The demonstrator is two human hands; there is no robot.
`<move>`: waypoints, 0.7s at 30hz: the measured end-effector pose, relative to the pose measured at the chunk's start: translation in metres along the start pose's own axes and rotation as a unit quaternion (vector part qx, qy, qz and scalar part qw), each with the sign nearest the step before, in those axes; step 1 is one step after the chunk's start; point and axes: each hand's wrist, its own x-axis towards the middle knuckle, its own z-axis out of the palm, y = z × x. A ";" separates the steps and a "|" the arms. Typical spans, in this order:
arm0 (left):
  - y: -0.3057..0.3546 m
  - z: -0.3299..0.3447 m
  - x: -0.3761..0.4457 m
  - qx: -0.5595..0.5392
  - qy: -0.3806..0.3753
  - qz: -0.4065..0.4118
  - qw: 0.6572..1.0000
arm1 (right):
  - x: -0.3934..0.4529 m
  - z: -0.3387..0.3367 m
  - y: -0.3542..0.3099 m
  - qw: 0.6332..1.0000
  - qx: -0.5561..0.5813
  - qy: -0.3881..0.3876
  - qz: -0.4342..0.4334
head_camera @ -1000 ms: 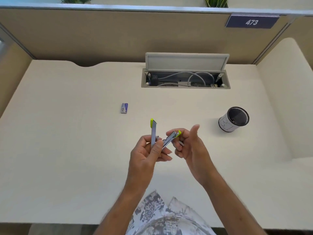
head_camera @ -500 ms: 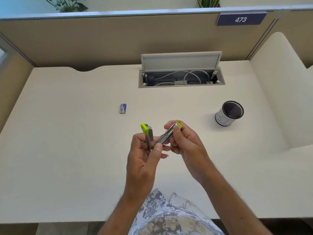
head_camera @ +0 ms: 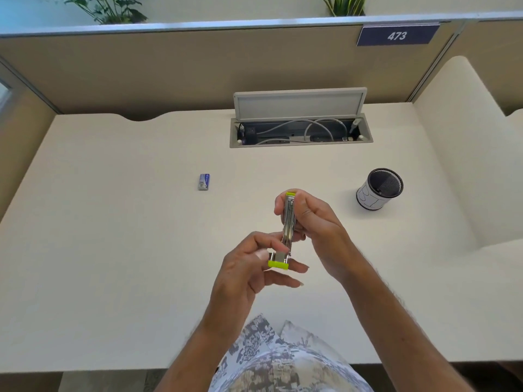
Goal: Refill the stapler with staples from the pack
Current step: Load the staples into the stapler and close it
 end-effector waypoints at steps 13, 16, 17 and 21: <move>-0.011 0.006 0.004 0.023 0.057 -0.178 0.982 | 0.001 -0.006 0.019 0.998 -0.024 -0.022 0.061; -0.014 0.005 0.006 0.037 0.073 -0.186 0.979 | 0.001 -0.005 0.026 0.995 -0.018 -0.024 0.100; -0.015 0.005 0.006 0.041 0.079 -0.187 0.978 | 0.001 -0.005 0.028 0.993 -0.017 -0.023 0.111; -0.019 0.003 0.006 0.042 0.073 -0.190 0.978 | 0.000 -0.003 0.035 0.990 -0.003 -0.013 0.141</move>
